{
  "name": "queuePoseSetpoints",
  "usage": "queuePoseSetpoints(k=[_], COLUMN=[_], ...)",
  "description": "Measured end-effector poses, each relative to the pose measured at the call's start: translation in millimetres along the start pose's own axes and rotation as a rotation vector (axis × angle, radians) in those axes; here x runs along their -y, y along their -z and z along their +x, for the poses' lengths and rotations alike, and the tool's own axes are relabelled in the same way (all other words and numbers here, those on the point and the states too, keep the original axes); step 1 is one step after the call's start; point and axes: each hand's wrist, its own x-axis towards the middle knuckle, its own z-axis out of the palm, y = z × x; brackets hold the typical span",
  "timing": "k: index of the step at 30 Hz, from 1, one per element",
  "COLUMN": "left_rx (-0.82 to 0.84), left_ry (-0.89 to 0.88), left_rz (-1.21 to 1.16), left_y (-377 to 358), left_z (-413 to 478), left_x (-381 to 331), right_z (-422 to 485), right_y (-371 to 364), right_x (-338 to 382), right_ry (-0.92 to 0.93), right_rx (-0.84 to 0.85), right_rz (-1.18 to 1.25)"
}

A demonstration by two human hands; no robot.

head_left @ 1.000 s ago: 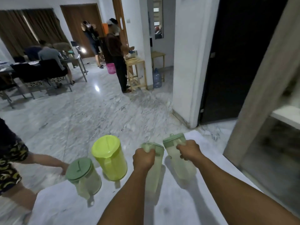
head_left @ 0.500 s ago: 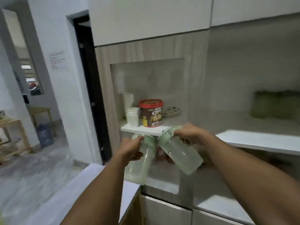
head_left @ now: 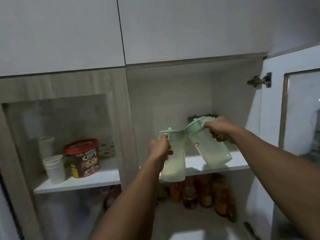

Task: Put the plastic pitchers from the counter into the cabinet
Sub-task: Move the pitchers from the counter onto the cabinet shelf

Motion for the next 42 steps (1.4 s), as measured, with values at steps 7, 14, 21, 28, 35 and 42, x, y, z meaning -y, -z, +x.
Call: queuePoseSetpoints(k=[7,14,21,28,35,42], left_rx=[-0.109,-0.13,-0.103,-0.065,-0.101,-0.201], left_ry=[-0.037,0.026,0.082,0.069,0.073,0.065], left_rz=[0.017,0.086,0.191,0.375,0.477,0.5], left_y=[-50,-80,-113,-125,-129,-124], left_z=[119,269,381,451,463,417], left_x=[27,56,87,93,93,77], right_z=[127,281,391,465,454,433], right_y=[-50,-113,-147,-176,-170,-156], right_x=[-51,-90,-136,-160,-144,-137], right_ry=[-0.005,-0.073,-0.131,-0.092,-0.098,-0.128], right_rx=[-0.144,-0.11,-0.049,-0.018,-0.045,0.045], right_rz=[0.267,0.351,0.415,0.273,0.095,-0.11])
